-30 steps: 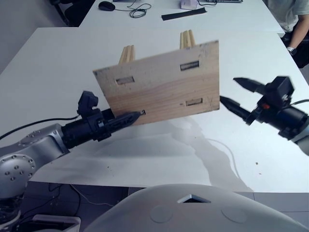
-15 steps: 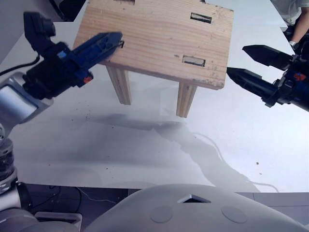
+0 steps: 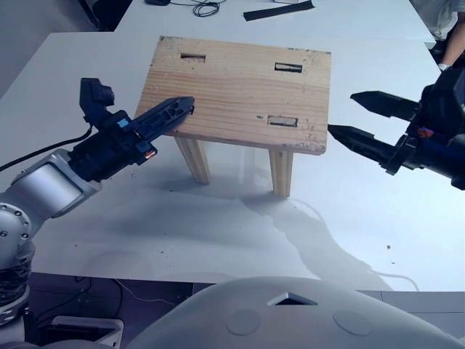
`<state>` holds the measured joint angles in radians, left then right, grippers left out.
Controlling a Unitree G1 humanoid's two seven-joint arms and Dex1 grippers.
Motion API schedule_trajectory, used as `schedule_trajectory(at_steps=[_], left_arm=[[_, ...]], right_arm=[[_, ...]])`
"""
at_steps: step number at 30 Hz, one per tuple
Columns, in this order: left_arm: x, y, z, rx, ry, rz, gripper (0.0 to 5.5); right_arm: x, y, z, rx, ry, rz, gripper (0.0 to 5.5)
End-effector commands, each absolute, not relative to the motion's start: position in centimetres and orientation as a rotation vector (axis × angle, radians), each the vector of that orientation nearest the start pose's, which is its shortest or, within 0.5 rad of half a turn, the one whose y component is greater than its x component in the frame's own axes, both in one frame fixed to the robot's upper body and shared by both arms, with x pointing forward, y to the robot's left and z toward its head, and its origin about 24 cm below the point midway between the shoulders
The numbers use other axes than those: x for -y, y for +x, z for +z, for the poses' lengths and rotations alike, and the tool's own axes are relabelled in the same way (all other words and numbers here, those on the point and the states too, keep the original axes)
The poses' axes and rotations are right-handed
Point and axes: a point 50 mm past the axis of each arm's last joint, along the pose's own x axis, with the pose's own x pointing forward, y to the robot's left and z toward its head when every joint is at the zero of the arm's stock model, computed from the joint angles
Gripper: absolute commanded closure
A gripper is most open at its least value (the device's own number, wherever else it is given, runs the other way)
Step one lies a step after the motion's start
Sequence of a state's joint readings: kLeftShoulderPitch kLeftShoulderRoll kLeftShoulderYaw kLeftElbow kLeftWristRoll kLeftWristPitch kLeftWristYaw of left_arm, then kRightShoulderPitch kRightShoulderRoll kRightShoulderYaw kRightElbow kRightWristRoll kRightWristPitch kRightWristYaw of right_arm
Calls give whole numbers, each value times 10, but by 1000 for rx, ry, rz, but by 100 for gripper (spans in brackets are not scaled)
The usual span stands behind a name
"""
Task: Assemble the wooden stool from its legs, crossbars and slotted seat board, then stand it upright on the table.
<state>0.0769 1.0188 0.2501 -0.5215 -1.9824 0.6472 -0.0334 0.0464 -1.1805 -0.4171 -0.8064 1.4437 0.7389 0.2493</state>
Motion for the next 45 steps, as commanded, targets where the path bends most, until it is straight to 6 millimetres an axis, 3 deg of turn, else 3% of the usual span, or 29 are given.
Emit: schedule_trajectory(at_steps=[1,5,10,16,19,23,31,36,40,43,45], left_arm=[[-177,184,177,-565,-573,-875,140],[-186,188,167,-621,-586,-803,80],[-192,201,167,-620,-601,-762,80],[-192,228,175,-615,-592,-738,80],[-192,234,182,-596,-599,-768,80],[-204,226,189,-579,-615,-857,80],[-233,219,179,-488,-638,-913,80],[-257,214,146,-494,-602,-840,80],[-275,191,103,-584,-353,-778,80],[-273,173,84,-624,-207,-822,80],[-268,173,76,-588,-186,-823,80]], right_arm=[[162,161,235,-95,-103,1087,198],[168,165,226,-133,-83,1047,198],[195,176,199,-241,-59,915,198],[233,176,151,-410,50,726,198],[233,173,145,-404,61,716,198],[230,170,139,-386,72,697,198],[223,163,130,-371,89,692,198],[224,160,122,-402,55,699,198],[230,134,101,-573,-155,812,198],[235,111,84,-704,-293,940,198],[238,112,74,-693,-335,906,198]])
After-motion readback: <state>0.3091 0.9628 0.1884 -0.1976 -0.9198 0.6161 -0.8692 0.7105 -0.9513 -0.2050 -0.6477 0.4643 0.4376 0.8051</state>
